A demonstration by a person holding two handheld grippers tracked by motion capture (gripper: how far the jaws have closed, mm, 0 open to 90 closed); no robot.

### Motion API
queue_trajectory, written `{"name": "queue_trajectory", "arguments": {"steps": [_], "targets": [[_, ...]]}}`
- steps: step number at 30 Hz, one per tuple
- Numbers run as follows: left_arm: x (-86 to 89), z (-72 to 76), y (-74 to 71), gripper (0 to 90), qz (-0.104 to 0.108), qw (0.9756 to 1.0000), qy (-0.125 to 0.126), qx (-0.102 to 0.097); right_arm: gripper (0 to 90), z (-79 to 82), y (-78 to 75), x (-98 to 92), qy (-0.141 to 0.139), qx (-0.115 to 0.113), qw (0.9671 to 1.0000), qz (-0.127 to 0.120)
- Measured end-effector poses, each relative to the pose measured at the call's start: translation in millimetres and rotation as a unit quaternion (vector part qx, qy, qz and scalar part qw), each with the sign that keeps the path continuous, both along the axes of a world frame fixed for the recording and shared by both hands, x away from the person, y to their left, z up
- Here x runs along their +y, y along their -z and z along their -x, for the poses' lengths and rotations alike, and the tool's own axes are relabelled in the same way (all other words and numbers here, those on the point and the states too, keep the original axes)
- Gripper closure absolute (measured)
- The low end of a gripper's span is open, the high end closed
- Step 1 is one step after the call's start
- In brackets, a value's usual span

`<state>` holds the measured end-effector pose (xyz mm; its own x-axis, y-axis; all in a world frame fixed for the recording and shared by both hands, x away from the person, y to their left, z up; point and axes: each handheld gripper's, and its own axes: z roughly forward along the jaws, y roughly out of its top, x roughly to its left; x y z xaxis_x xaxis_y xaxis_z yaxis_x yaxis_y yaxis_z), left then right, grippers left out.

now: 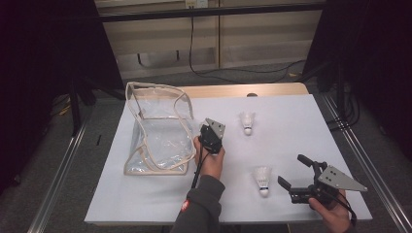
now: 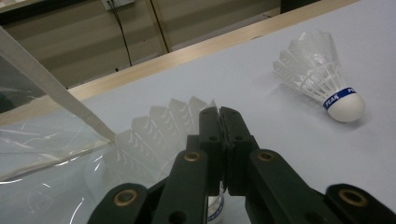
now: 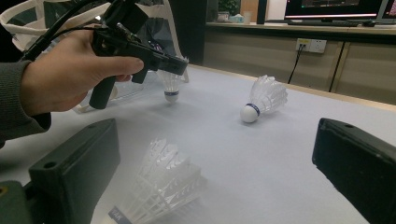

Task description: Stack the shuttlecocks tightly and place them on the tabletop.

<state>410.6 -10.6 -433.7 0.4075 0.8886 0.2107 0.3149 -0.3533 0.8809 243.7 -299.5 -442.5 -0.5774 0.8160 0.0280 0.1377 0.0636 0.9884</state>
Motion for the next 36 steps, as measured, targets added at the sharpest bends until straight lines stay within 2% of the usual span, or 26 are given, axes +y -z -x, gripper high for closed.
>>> {"name": "queue_trajectory", "arguments": {"steps": [3,7,14,23,27,36], "targets": [[0.2,-1.5,1.7,88.5,-0.003,1.0,0.0,0.005,0.3,-0.2,0.3,-0.1,0.0,0.0,1.0,0.0],[-0.4,-3.1,3.7,87.7,0.015,0.9998,-0.003,0.013,0.3,-0.4,0.3,-0.6,0.0,0.0,1.0,0.001],[-1.4,-5.5,6.5,83.0,0.047,0.9985,0.012,0.026,0.3,0.1,0.1,0.0,0.0,0.002,1.0,-0.002],[-11.2,-3.5,7.9,74.9,0.073,0.9962,0.036,0.033,0.3,-0.6,0.3,0.9,-0.002,0.001,1.0,-0.001],[-16.3,-2.3,9.1,71.9,0.081,0.995,0.046,0.036,0.3,-0.4,0.2,1.0,-0.002,0.001,1.0,-0.002],[-26.9,-1.2,14.1,69.3,0.077,0.9945,0.056,0.042,0.3,-0.2,0.0,1.4,-0.003,0.002,1.0,-0.003]]}}
